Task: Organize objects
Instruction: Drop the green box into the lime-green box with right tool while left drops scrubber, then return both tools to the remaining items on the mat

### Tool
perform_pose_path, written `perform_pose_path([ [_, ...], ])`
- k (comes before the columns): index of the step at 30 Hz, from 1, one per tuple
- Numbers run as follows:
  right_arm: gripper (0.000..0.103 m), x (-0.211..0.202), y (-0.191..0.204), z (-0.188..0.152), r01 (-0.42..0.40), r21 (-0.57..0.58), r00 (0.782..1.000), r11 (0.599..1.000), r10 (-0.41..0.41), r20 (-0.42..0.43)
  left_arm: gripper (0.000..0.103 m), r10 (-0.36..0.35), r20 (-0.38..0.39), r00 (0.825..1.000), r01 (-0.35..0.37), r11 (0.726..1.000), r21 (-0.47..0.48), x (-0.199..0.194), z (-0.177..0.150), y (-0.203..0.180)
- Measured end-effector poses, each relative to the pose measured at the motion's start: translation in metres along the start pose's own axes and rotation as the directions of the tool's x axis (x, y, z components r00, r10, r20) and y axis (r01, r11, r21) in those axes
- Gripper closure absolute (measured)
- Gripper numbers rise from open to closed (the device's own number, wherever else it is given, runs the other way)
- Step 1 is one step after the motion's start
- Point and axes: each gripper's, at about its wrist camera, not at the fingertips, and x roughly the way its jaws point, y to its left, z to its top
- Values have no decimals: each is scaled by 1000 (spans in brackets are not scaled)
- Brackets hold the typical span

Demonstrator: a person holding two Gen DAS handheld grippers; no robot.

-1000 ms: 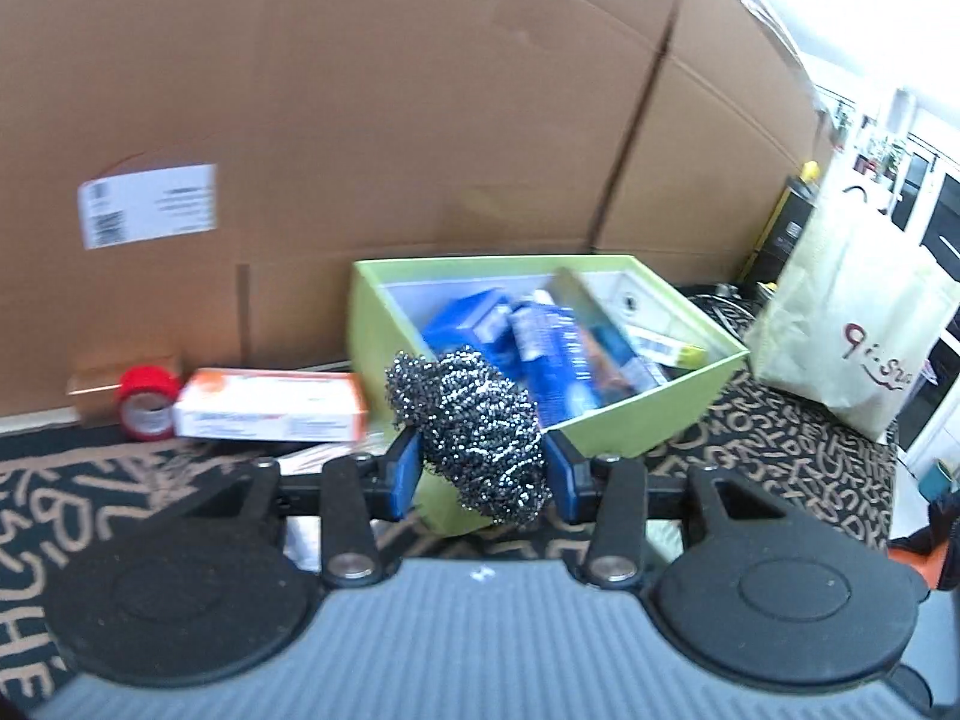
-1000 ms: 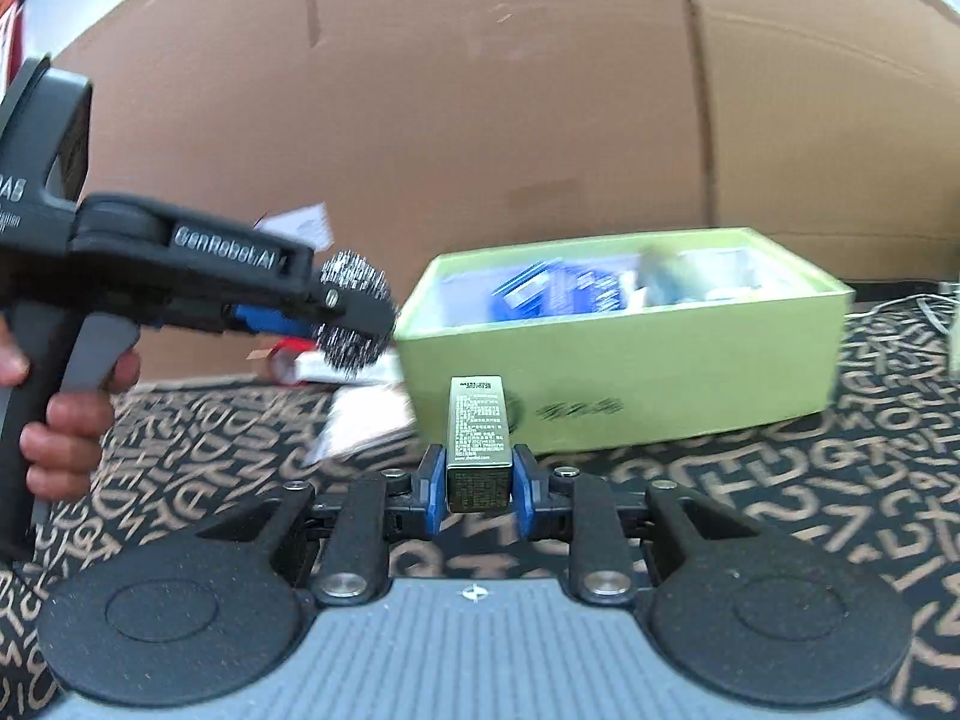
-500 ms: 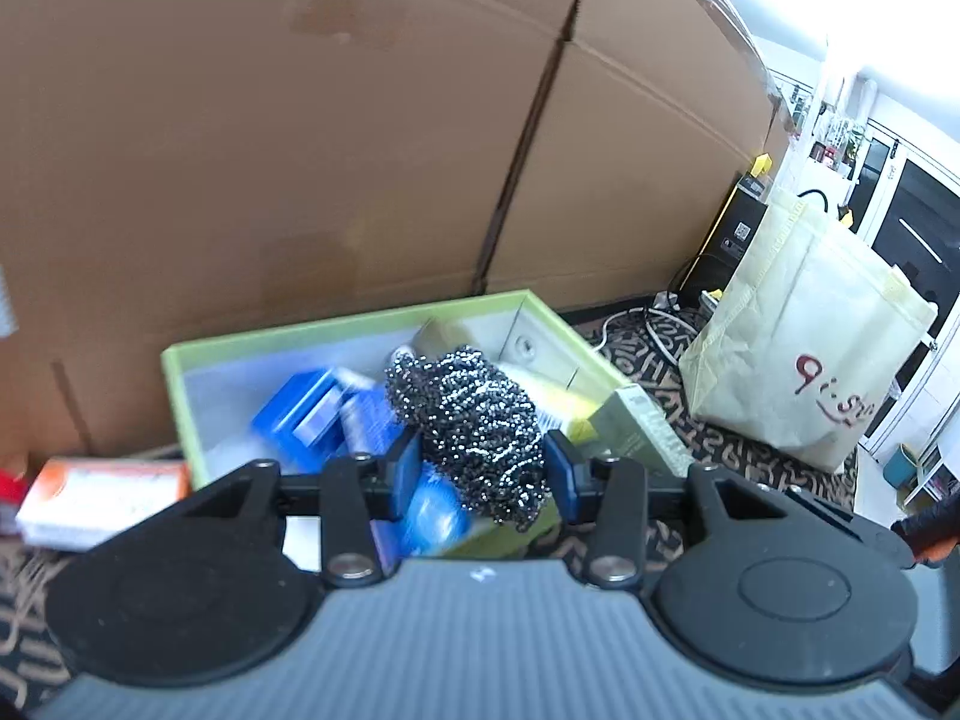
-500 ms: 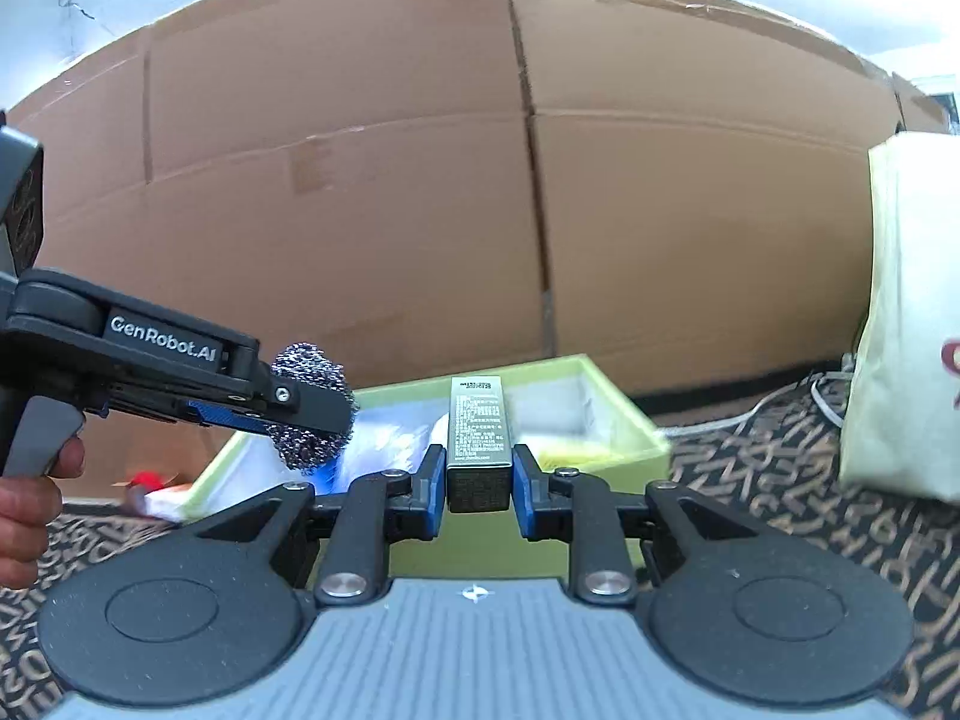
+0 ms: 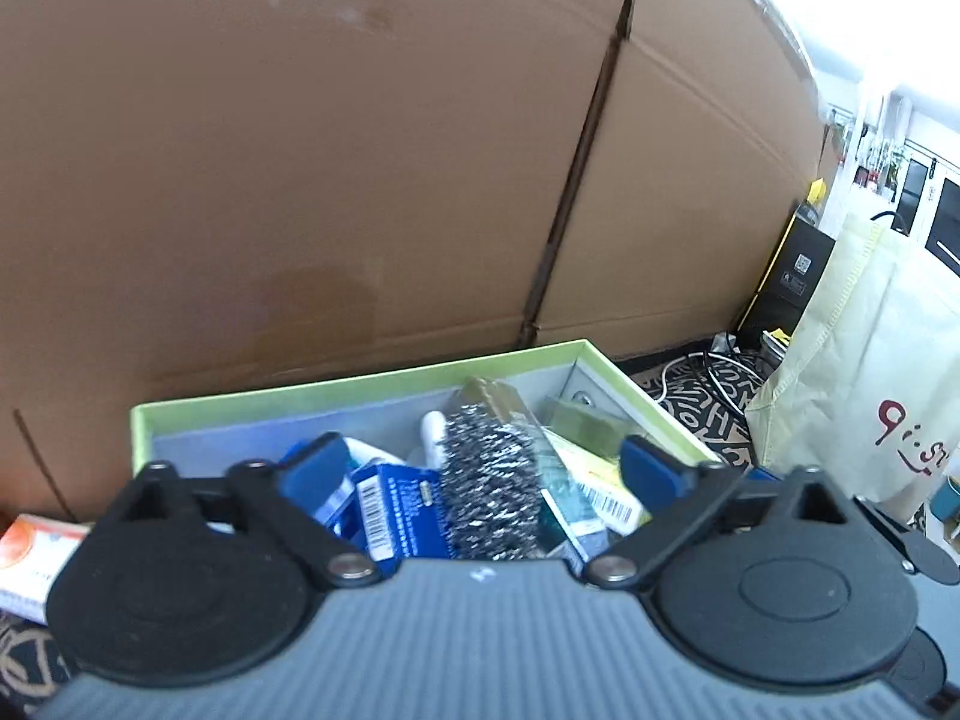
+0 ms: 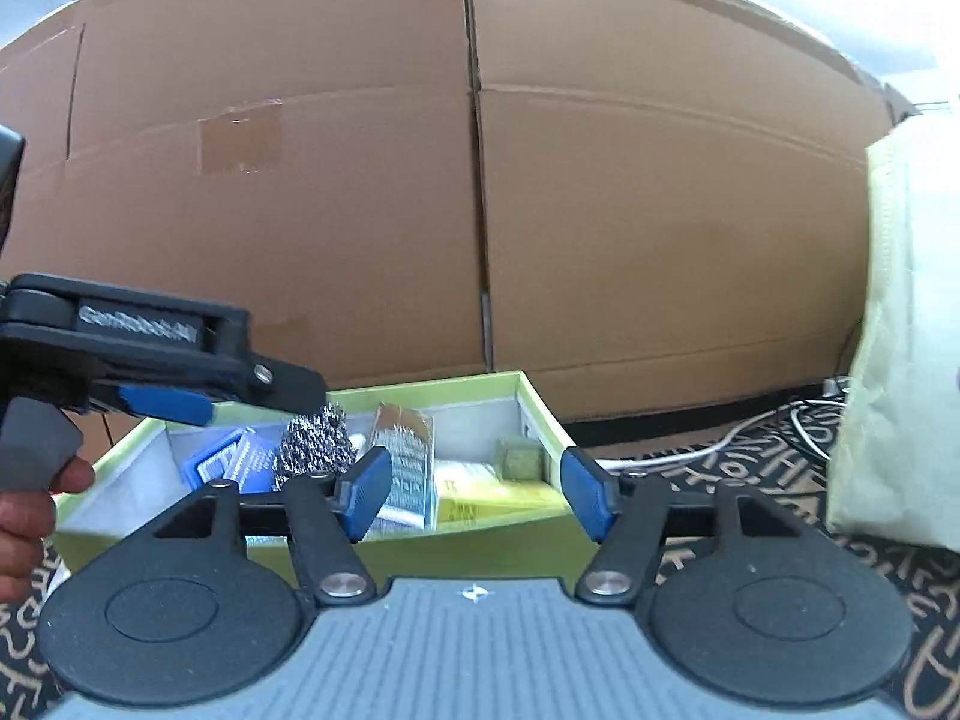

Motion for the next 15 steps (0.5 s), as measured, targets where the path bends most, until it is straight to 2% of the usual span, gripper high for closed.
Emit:
perform_pose_path([
  [2, 29, -8, 0, -7, -1, 31, 1000, 1000, 1, 0, 0, 16, 15, 1000, -16, 1000, 13, -9, -7, -1],
  [5, 26, -16, 2, -14, -28, 82, 999, 996, 31, -37, 0, 11, -5, 1000, -11, 1000, 27, -20, -14, -1],
  [15, 11, -53, 22, -25, -92, 145, 989, 985, 107, -105, 0, 67, -32, 997, -69, 996, -64, -83, -41, 23],
])
